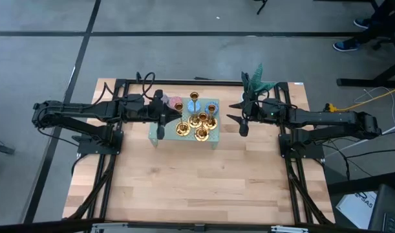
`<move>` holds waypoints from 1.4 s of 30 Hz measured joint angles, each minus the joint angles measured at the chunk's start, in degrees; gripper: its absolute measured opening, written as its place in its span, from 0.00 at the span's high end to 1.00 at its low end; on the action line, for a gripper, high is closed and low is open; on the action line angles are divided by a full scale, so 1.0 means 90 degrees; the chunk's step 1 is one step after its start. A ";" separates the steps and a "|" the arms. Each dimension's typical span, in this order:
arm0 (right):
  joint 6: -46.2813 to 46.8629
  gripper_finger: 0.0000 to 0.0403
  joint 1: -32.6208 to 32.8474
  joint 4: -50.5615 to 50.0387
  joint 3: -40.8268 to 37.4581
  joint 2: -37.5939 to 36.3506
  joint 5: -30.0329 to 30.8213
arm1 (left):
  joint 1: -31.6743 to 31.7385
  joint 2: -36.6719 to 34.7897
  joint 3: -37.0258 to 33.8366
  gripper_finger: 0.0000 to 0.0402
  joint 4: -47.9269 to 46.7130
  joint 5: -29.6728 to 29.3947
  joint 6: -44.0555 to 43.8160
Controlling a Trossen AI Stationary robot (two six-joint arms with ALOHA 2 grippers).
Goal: Pick & Place candle stick holders
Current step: Adjust the gold candle holders and light blue scented candle on the shelf
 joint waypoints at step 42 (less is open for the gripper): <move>0.0000 0.50 -0.0002 -0.0007 0.0000 0.0002 0.0092 | -0.0007 -0.1688 0.0007 0.88 -0.2621 -0.0967 -0.0934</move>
